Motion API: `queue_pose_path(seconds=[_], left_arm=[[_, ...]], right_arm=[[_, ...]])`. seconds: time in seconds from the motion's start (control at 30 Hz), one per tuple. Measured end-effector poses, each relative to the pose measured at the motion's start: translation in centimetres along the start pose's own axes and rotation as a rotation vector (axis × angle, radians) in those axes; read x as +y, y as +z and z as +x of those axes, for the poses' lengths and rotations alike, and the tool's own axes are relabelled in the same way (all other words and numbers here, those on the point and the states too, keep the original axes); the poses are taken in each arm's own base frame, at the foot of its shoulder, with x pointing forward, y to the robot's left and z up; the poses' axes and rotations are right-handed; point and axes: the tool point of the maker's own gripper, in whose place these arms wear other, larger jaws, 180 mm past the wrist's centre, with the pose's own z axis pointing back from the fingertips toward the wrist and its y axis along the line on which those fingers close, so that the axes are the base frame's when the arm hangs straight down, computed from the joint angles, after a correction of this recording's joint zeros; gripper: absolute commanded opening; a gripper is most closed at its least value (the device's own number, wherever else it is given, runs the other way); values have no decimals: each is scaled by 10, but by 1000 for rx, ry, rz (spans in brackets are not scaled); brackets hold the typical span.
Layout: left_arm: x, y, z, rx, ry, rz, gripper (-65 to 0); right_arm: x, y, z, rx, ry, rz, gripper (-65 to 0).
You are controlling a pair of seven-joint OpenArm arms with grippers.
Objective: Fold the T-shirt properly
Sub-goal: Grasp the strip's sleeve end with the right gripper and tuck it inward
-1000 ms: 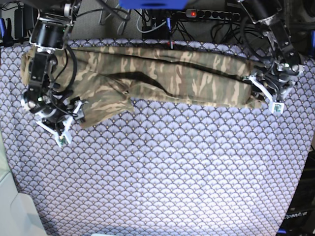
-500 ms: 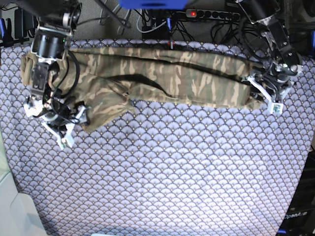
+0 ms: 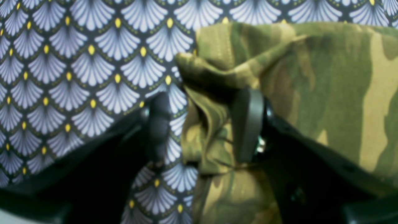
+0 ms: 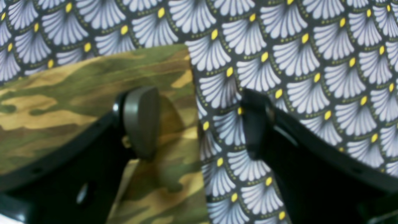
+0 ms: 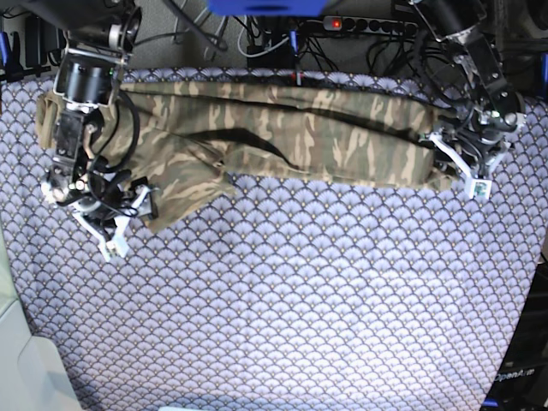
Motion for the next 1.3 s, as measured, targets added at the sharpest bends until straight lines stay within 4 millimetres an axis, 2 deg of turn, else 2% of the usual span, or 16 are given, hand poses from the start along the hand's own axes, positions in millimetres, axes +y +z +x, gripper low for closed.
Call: queue_pose_path(seconds=[0.1, 0.37, 0.67, 0.83, 0.93, 1.03, 1.1, 1.27, 1.3], left_arm=[[0, 0, 0, 0, 0, 0, -321], [0, 0, 0, -2, 3, -3, -321], [0, 0, 1, -3, 3, -3, -321], [-1, 0, 1, -3, 3, -4, -321], [-1, 0, 1, -5, 3, -6, -321], [-1, 0, 1, -4, 2, -7, -321], [-2, -1, 1, -5, 3, -7, -321], [-2, -1, 1, -5, 4, -8, -321], [-2, -1, 1, -4, 4, -8, -321]], right_arm=[[3, 0, -2, -6, -24, 14, -249], [6, 1, -6, -18, -51, 28, -356], [9, 7, -12, -26, -43, 24, -358], [28, 27, -31, 24, 66, 2, -358], [39, 27, -31, 31, 96, 19, -358], [40, 26, -30, 27, 94, 22, -363], [40, 26, -30, 27, 94, 22, -406], [40, 26, -30, 24, 94, 23, -623], [40, 27, -30, 24, 94, 22, -650]])
